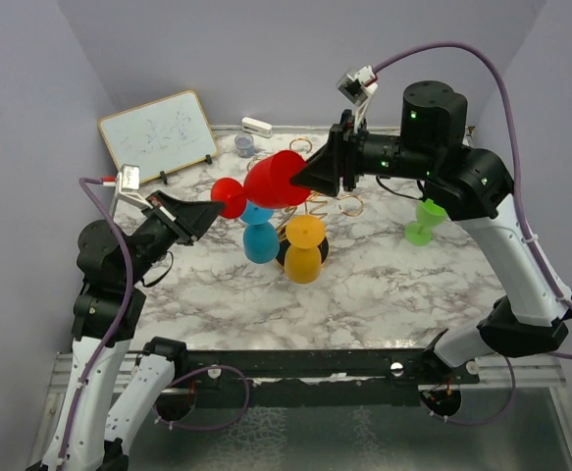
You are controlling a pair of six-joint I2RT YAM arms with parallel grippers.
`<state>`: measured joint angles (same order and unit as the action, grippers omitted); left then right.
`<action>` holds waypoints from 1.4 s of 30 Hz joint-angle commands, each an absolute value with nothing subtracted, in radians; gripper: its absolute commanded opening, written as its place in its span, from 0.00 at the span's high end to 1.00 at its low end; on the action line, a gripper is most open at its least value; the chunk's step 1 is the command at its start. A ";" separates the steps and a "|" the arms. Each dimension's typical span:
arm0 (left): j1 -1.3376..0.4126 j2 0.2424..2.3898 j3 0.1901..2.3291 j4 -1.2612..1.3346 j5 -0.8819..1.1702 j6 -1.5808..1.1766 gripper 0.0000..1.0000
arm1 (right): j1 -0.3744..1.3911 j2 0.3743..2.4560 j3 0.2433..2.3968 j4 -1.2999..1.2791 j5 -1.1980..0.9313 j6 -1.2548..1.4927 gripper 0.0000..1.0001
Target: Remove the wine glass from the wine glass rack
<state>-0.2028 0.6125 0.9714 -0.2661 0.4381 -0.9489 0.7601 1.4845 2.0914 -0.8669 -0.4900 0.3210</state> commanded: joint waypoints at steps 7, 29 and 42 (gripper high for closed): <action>-0.201 0.624 1.019 -0.264 0.472 -0.921 1.00 | 0.762 1.483 2.089 -0.878 -0.445 0.350 0.97; -0.200 0.518 1.002 -0.454 0.167 -0.753 0.41 | 0.762 1.235 1.914 -0.705 0.187 0.298 0.99; -0.200 0.431 0.797 -0.466 -0.107 -0.570 0.42 | 0.435 1.597 2.233 -0.776 0.315 0.204 0.99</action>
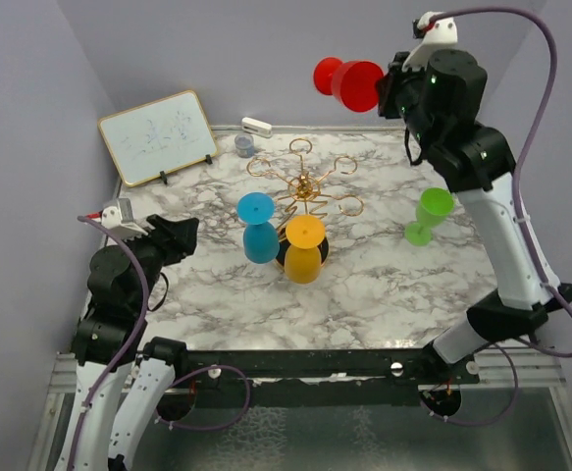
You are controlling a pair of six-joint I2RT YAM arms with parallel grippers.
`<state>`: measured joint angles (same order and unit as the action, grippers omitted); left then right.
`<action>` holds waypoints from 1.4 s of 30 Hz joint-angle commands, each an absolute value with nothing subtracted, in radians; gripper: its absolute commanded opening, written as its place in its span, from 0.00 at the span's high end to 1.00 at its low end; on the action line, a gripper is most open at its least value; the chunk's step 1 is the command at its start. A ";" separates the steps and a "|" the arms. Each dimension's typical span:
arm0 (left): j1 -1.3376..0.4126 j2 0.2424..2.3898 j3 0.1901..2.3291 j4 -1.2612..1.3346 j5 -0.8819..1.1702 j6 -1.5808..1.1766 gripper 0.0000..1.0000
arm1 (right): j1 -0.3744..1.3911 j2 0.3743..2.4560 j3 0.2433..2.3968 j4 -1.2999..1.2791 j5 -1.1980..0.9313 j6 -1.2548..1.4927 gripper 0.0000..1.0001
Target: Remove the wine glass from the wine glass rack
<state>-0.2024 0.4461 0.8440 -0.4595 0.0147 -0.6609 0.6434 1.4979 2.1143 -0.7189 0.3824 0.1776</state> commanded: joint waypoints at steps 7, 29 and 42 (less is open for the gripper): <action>-0.200 0.478 0.692 -0.446 -0.139 -0.529 0.43 | 0.105 1.783 2.211 -0.903 0.087 0.308 0.99; -0.199 0.556 0.652 -0.470 -0.085 -0.484 0.44 | -0.133 1.883 1.835 -0.842 0.179 0.364 0.99; -0.199 0.557 0.649 -0.468 -0.062 -0.478 0.44 | -0.147 1.924 1.793 -0.831 0.147 0.368 0.99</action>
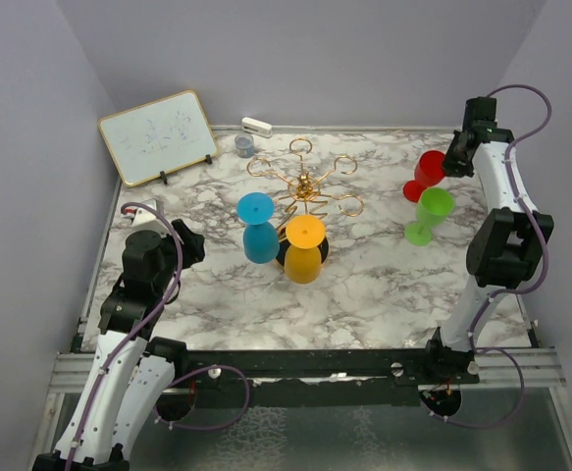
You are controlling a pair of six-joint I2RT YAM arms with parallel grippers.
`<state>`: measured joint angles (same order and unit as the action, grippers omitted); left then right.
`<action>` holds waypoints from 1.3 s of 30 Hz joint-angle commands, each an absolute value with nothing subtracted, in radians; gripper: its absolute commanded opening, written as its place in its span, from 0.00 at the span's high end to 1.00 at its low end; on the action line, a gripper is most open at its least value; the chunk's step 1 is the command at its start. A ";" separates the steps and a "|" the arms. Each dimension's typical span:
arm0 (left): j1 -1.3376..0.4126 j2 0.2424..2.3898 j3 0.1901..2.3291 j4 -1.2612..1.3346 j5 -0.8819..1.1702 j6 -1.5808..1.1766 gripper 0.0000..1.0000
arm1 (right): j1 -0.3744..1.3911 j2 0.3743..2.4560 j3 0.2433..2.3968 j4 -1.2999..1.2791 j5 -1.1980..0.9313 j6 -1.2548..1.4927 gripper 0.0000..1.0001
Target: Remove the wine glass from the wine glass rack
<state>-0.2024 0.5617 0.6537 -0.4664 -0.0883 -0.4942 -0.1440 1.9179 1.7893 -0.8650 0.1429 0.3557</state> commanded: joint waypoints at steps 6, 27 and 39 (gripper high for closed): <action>-0.199 0.557 0.649 -0.467 -0.061 -0.477 0.44 | -0.147 1.903 1.820 -0.846 0.114 0.369 0.79; -0.199 0.558 0.649 -0.472 -0.085 -0.488 0.44 | -0.107 1.247 1.461 -0.616 -0.865 0.608 0.44; -0.199 0.541 0.647 -0.478 -0.114 -0.503 0.44 | 0.167 0.935 1.200 -0.596 -0.994 0.770 0.39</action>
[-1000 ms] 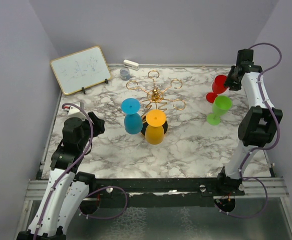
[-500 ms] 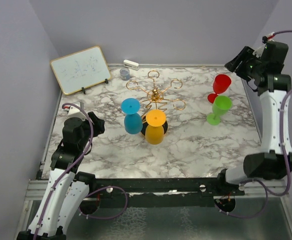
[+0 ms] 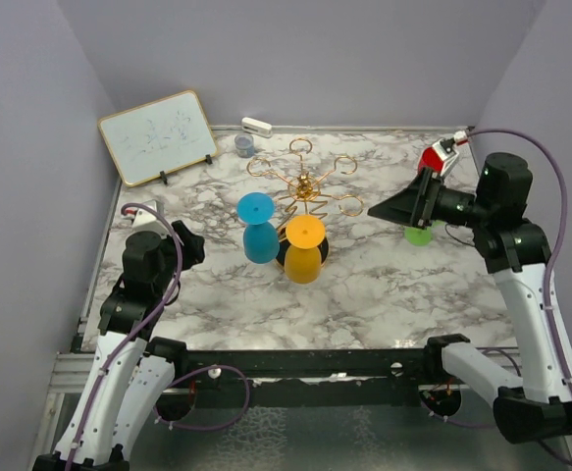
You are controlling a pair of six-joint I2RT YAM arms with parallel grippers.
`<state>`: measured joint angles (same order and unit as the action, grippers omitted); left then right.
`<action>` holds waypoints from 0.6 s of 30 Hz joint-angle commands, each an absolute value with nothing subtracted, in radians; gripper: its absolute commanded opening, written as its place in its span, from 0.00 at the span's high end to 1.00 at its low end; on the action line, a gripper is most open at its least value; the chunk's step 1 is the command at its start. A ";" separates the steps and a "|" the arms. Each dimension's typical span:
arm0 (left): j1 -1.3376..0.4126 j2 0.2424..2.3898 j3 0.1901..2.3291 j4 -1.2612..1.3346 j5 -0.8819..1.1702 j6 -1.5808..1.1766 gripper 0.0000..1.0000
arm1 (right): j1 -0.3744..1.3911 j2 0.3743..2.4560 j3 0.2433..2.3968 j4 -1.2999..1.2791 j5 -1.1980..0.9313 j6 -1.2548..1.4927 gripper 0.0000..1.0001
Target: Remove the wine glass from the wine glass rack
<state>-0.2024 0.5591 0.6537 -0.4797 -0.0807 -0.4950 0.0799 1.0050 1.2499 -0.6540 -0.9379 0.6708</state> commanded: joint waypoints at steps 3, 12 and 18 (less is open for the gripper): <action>-0.199 0.538 0.646 -0.478 -0.121 -0.506 0.44 | 0.240 0.903 1.145 -0.578 -0.931 0.807 0.40; -0.199 0.540 0.646 -0.481 -0.132 -0.510 0.45 | 0.406 0.873 1.003 -0.454 -0.809 0.925 0.44; -0.199 0.541 0.647 -0.481 -0.132 -0.509 0.44 | 0.506 0.890 0.992 -0.376 -0.668 1.005 0.51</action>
<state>-0.2024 0.5472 0.6537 -0.4885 -0.1062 -0.5041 0.4545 0.8883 0.9897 -0.4854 -0.8051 0.9268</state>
